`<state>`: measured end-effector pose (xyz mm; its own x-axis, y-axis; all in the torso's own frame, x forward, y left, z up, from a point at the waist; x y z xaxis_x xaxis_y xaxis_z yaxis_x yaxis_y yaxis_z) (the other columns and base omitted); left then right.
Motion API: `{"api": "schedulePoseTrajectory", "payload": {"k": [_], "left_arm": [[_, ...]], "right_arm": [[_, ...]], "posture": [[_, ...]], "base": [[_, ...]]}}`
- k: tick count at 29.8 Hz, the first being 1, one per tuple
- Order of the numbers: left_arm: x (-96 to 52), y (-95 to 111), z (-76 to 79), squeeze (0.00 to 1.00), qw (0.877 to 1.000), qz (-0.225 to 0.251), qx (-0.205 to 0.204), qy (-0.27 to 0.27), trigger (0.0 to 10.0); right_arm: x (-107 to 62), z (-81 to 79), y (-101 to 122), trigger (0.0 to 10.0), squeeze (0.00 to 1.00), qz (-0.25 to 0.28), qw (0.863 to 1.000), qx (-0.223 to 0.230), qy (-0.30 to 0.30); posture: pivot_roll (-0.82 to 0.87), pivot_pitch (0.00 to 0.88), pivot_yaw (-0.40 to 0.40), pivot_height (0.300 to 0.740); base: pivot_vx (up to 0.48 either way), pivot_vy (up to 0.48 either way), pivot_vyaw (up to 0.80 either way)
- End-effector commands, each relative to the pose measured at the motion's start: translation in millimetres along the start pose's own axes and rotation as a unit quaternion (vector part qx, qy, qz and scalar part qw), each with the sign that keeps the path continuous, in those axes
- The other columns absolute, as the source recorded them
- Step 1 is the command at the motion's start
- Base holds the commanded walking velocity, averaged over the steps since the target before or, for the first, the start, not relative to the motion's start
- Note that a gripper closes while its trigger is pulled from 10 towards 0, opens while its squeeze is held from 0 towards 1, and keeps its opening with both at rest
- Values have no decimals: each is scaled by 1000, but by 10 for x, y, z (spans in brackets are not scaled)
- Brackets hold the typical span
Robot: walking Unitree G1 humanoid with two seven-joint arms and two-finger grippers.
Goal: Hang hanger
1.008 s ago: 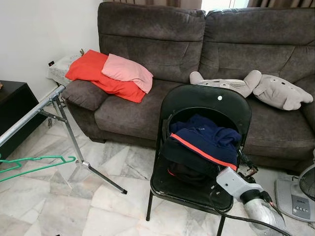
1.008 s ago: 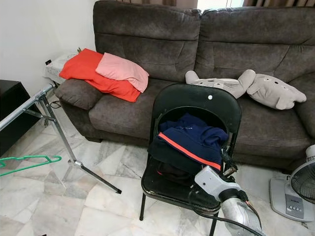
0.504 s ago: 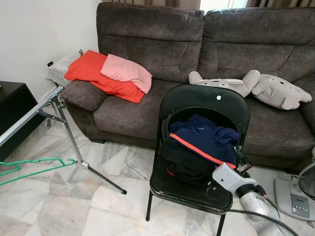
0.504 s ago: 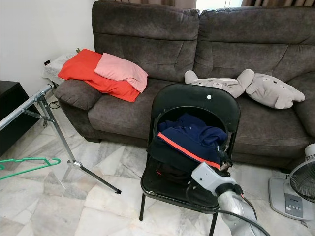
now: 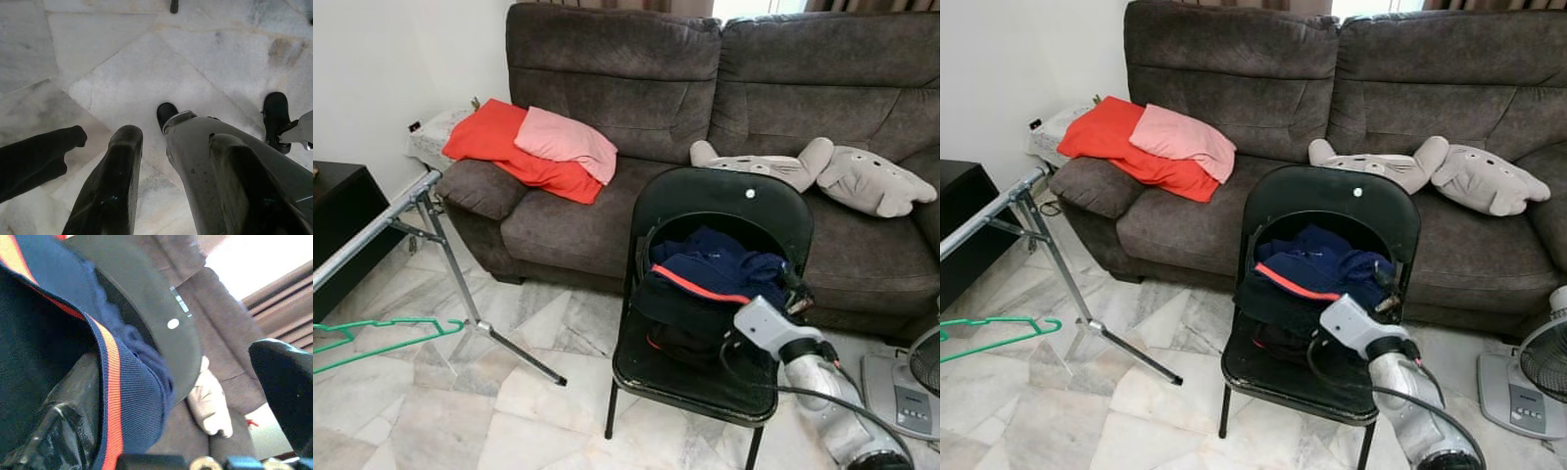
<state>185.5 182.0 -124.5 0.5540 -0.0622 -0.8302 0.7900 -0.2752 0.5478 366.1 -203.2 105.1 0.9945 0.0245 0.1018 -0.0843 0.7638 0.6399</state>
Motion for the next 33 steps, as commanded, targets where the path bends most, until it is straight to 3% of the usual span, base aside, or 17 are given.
{"api": "schedulePoseTrajectory", "payload": {"k": [1,7,10,13,18,22,24,26,33], "left_arm": [[-27,-123,-35,0,1000,-20,7,3,10000],[-28,-123,-50,0,1000,-22,8,0,10000],[-27,-119,-53,0,1000,-22,10,-1,10000],[-23,-111,-53,0,1000,-23,10,1,10000],[-10,-98,7,0,1000,-25,12,1,10000],[9,-79,135,0,1000,-25,12,-3,10000],[12,-74,158,0,1000,-25,12,-4,10000],[18,-68,209,0,1000,-25,13,-7,10000],[8,-108,213,0,999,-28,13,-8,10000]], "right_arm": [[5,-13,-25,10000,0,-5,1000,6,3],[-54,-347,-159,10000,0,-51,995,17,80],[-67,-418,-216,10000,0,-72,993,16,95],[-35,-377,-220,10000,0,-75,994,17,80],[97,-165,-106,10000,0,-45,998,16,28],[191,-27,32,10000,0,-7,1000,5,2],[205,-22,40,10000,0,-7,1000,6,1],[209,-150,-21,10000,0,-34,999,10,42],[179,-266,-86,10000,0,-51,996,5,70]], "posture": [[-32,62,64,740],[-26,57,69,740],[-21,55,70,740],[-17,53,72,740],[-16,50,73,740],[-13,48,73,740],[-13,48,73,740],[-13,45,72,740],[-6,45,70,740]], "base": [[0,0,0],[0,0,0],[0,0,0],[0,0,0],[0,0,0],[0,0,0],[0,0,0],[0,0,0],[0,0,0]]}}
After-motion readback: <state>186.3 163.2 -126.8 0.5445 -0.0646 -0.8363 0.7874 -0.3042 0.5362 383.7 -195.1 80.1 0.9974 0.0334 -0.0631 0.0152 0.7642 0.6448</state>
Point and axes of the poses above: a point about 5 cm out from each wrist's last joint towards the gripper, its own x axis pointing out of the wrist towards the gripper, its own y axis along the axis of the wrist's last joint, z = x × y, the point moved 4 cm from there along x, pointing out of the wrist towards the gripper, and after that the axes turned 6 degrees about x, right-handed, at the moved point
